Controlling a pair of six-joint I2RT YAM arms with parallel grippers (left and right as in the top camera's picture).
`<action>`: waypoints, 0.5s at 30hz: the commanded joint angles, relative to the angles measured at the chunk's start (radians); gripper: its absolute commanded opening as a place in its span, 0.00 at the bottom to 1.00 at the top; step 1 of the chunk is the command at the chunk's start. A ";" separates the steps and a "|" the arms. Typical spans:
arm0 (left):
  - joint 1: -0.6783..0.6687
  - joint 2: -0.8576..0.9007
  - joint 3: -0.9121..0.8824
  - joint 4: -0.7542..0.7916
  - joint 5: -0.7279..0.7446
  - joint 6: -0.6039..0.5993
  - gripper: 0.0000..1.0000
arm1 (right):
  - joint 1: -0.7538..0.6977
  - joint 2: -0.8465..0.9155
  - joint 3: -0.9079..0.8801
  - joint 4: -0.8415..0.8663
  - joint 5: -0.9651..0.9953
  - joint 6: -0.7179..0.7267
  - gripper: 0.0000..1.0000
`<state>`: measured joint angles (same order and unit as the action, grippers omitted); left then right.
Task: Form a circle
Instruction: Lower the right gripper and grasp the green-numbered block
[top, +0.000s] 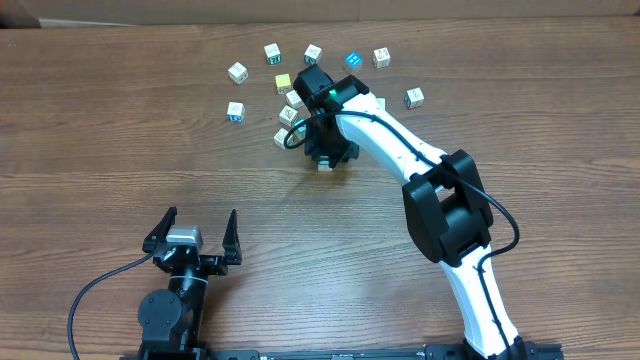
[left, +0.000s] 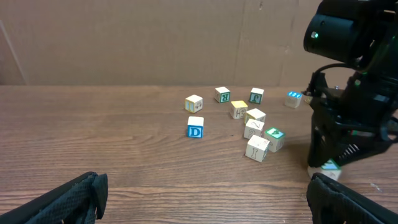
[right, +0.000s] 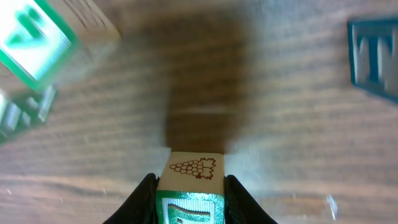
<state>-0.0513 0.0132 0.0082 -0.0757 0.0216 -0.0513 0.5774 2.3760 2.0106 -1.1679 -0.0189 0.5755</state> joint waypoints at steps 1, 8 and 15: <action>0.007 -0.008 -0.003 -0.002 -0.003 0.015 1.00 | 0.006 0.009 -0.006 -0.058 -0.058 0.001 0.26; 0.007 -0.008 -0.003 -0.002 -0.003 0.015 1.00 | 0.019 0.008 -0.006 -0.105 -0.122 0.001 0.27; 0.007 -0.008 -0.003 -0.002 -0.003 0.015 1.00 | 0.032 0.009 -0.006 -0.101 -0.113 0.001 0.32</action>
<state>-0.0513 0.0132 0.0082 -0.0757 0.0216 -0.0513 0.5961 2.3768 2.0087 -1.2736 -0.1154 0.5758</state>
